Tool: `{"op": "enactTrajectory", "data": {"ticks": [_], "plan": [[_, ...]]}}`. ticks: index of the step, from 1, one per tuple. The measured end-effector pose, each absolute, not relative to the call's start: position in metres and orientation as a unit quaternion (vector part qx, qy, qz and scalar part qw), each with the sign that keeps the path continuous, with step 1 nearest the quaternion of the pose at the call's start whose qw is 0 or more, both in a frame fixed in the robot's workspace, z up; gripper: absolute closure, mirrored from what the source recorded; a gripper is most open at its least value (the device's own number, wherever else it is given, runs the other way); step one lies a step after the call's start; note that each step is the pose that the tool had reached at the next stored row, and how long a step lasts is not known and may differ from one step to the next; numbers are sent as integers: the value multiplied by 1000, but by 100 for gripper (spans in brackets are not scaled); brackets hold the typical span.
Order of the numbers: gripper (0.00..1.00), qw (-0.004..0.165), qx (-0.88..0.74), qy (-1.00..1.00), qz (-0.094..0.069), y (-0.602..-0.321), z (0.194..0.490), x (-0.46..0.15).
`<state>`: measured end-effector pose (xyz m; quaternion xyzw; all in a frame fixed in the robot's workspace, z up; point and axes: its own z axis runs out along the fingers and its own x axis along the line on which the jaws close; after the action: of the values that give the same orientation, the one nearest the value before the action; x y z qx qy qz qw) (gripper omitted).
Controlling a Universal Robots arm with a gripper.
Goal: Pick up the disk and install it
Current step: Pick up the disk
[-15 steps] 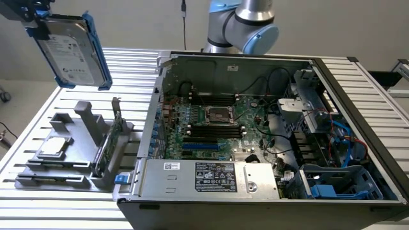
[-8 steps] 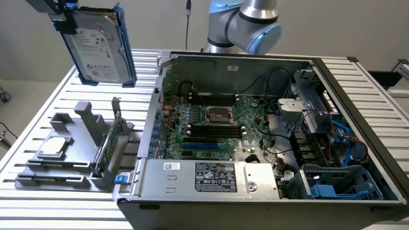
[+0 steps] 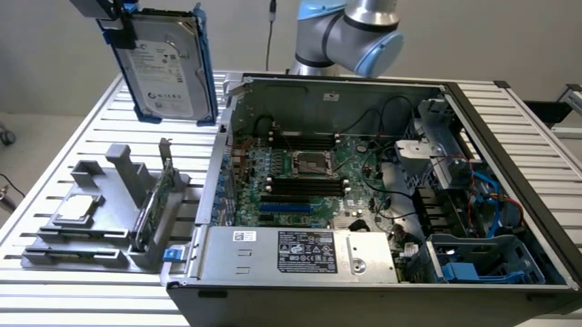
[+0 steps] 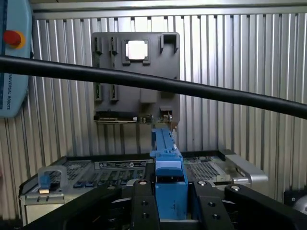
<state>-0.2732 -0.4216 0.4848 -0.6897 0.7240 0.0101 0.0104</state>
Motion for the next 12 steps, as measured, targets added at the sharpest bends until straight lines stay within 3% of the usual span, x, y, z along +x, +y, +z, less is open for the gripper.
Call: {"op": "enactTrajectory", "data": {"ticks": [12], "plan": [[67,13,-690,724,12,-439,487,-219]]}}
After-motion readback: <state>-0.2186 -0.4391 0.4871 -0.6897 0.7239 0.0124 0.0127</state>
